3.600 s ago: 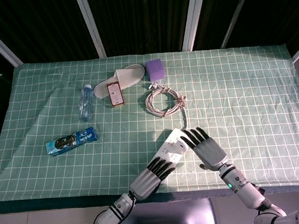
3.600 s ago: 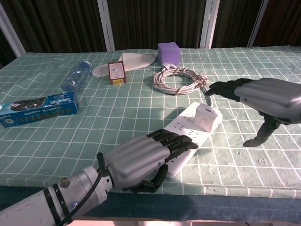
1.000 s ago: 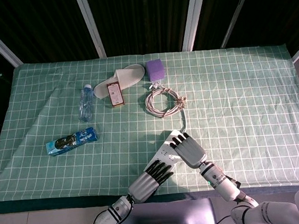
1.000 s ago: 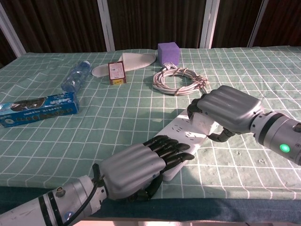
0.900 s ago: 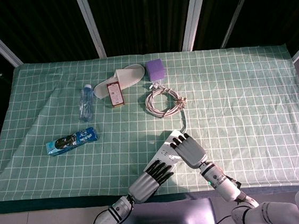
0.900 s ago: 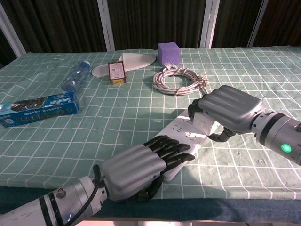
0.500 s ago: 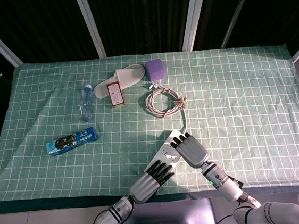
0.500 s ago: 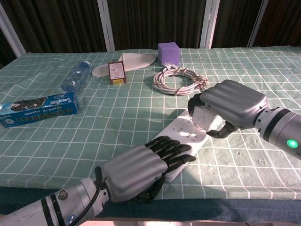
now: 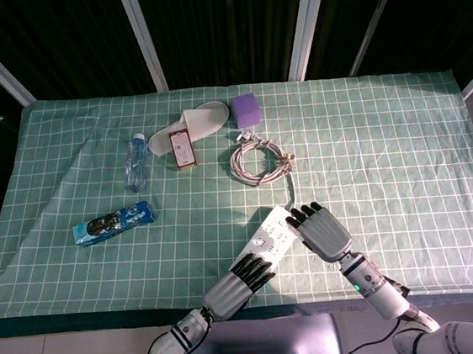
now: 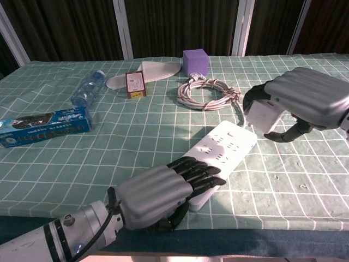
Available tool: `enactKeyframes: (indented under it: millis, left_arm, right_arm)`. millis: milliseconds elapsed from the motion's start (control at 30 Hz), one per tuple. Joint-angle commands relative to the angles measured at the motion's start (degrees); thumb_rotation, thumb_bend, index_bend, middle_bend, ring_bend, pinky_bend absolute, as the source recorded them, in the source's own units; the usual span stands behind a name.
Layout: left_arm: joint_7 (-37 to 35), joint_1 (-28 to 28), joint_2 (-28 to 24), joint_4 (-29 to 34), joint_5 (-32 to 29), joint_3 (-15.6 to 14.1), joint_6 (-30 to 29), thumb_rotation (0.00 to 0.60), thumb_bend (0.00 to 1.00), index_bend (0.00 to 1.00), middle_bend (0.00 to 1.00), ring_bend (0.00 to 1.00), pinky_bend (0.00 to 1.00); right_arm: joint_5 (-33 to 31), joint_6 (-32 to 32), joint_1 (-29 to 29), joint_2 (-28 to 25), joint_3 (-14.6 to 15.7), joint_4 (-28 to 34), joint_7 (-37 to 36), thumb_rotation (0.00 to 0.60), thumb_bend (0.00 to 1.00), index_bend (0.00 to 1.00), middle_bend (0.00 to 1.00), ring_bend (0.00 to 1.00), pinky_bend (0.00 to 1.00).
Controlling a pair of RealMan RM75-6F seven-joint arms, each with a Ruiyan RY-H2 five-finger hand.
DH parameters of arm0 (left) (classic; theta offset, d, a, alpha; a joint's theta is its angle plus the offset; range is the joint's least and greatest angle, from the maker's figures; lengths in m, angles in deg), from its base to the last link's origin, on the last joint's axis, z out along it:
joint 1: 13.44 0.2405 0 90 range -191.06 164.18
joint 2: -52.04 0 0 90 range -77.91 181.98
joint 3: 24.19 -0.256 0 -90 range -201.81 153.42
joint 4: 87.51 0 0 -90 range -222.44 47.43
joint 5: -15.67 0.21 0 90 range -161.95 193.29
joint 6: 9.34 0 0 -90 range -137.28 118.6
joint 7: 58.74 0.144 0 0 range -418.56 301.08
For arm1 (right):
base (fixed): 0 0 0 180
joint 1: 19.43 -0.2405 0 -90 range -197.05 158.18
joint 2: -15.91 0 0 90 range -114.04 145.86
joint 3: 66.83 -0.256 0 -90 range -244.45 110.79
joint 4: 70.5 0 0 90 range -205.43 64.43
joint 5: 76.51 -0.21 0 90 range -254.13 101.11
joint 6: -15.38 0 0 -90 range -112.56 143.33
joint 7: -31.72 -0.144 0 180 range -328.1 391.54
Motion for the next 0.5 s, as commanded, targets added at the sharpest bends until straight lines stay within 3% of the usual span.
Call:
enactKeyframes:
  millis: [33,233,433,500]
  left_arm:
    - [-0.1,0.1,-0.6,0.5,-0.2,0.2,-0.2,0.6,0.83,0.0,0.05,0.0,0.01]
    - [-0.4,0.2,-1.7,1.3,-0.5,0.7,-0.8,0.6,0.83,0.0,0.05,0.0,0.01]
    - [-0.4,0.4,-2.6,2.0,-0.3,0.8,-1.8,0.6,0.8,0.0,0.05,0.0,0.01]
    - [-0.3,0.6,-3.0,2.1,-0.2,0.8,-2.3,0.6,0.78,0.0,0.05,0.0,0.01]
  right_arm:
    - [0.4,1.8,3.0,-6.9,2.3,3.5,4.0,0.6,0.45,0.64,0.49,0.46,0.55]
    - [-5.5,-2.5,5.0,-12.1,4.6,4.9,19.0,0.6,0.45,0.62,0.49,0.46,0.55]
    - [-10.2,-6.4,4.6,-8.4,3.9,0.7,23.3,0.6,0.45,0.55,0.48,0.43,0.55]
    - [-10.5,-7.6,4.1,-7.1,3.9,-0.6,23.6,0.6,0.45,0.45,0.42,0.38,0.54]
